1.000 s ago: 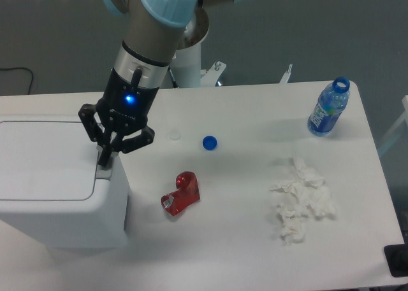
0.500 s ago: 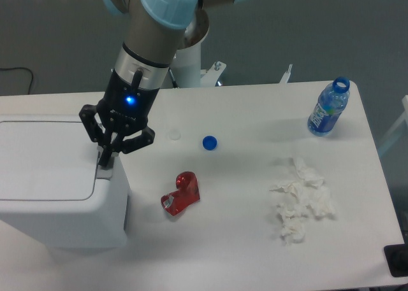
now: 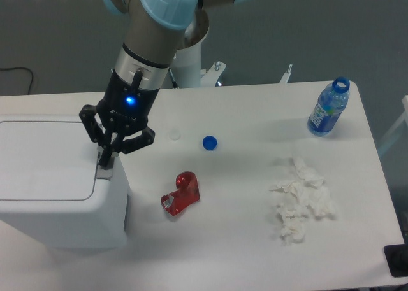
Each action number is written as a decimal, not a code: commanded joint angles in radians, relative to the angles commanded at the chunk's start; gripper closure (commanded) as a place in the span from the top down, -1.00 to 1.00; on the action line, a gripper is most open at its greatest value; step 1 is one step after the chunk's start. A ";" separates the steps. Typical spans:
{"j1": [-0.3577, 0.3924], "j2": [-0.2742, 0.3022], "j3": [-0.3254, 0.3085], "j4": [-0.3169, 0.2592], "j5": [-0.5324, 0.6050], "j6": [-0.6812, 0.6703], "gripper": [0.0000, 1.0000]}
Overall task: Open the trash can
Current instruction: 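Lift the gripper away from the trash can, leaving the lid open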
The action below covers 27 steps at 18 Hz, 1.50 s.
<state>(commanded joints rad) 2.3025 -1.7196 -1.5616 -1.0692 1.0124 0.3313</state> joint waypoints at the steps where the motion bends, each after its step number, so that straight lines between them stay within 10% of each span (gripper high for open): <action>1: 0.000 0.000 0.000 0.002 0.000 0.000 -1.00; 17: 0.012 0.012 0.012 0.003 -0.006 0.003 -0.97; 19: 0.040 0.017 0.012 0.002 -0.005 0.006 -0.58; 22: 0.101 0.018 0.012 0.003 0.009 0.011 1.00; 27: 0.253 0.023 0.008 0.005 0.075 0.141 1.00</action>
<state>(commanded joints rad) 2.5554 -1.6965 -1.5539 -1.0646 1.0873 0.4720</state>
